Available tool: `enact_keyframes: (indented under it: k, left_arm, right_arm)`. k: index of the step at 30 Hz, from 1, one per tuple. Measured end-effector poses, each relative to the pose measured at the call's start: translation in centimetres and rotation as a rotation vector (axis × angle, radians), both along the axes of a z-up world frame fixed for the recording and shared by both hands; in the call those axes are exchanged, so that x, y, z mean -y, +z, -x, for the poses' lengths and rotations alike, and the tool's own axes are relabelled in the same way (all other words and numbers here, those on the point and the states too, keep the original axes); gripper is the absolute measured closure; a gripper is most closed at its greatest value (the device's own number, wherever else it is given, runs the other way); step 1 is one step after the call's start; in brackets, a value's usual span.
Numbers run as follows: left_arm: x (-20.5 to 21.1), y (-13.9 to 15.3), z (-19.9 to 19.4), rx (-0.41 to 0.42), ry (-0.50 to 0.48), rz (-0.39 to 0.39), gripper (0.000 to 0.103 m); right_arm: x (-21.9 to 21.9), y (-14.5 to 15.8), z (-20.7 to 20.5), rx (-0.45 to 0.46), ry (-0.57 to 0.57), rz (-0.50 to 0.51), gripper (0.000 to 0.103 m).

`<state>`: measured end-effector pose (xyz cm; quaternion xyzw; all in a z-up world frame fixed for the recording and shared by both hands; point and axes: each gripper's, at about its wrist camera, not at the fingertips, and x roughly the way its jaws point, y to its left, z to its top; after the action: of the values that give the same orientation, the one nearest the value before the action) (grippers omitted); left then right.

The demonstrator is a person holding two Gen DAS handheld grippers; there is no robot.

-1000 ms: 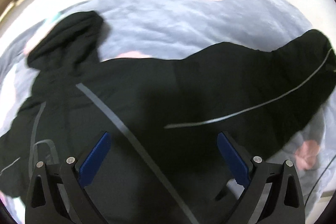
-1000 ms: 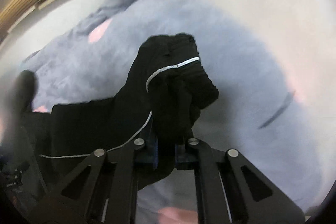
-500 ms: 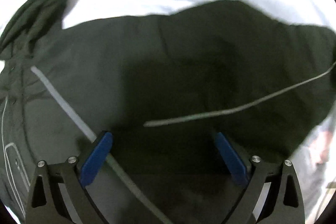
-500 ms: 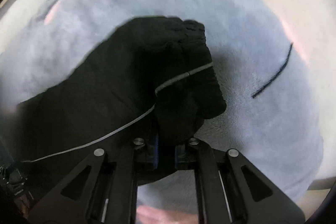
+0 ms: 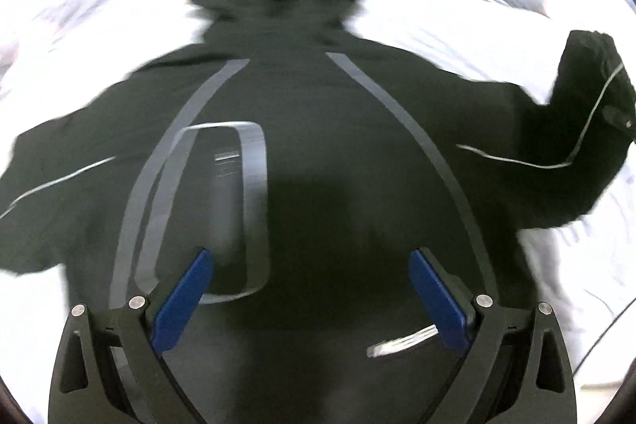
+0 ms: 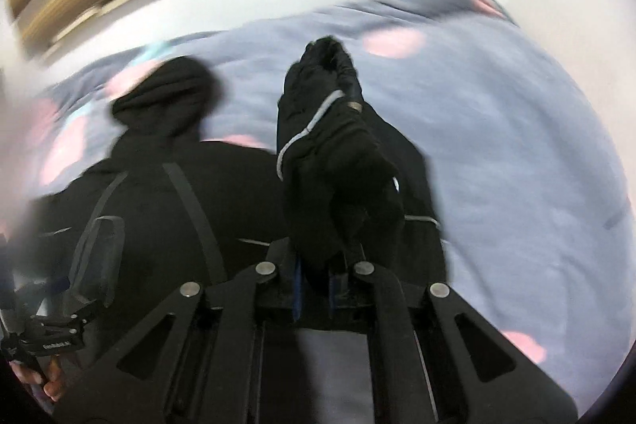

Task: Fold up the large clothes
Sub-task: 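Fold the held sleeve across the jacket body with the right gripper while the left gripper grasps the other cuff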

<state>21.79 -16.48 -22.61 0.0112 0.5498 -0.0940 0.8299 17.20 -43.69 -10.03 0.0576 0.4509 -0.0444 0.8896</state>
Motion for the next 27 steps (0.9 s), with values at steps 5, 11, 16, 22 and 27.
enact_keyframes:
  k: [5, 11, 16, 22, 27]
  left_arm:
    - [-7.9, 1.3, 2.2, 0.013, 0.136, -0.009, 0.004]
    - [-15.3, 1.9, 4.5, 0.027, 0.274, -0.016, 0.004]
    - [-19.0, 0.8, 5.0, 0.009, 0.346, -0.022, 0.004]
    - [-21.1, -0.9, 3.9, -0.015, 0.386, -0.034, 0.004]
    - [-22.0, -1.5, 3.0, -0.018, 0.394, -0.034, 0.004]
  right_arm:
    - [-10.0, -0.6, -2.5, -0.004, 0.200, -0.011, 0.097]
    - [-21.2, -2.9, -5.6, -0.036, 0.438, -0.017, 0.097]
    - [-29.0, -7.9, -8.9, -0.124, 0.566, -0.011, 0.097]
    - [-32.9, -17.3, -10.8, -0.355, 0.598, 0.027, 0.092]
    - [-32.5, -17.7, -10.8, -0.373, 0.645, -0.008, 0.066]
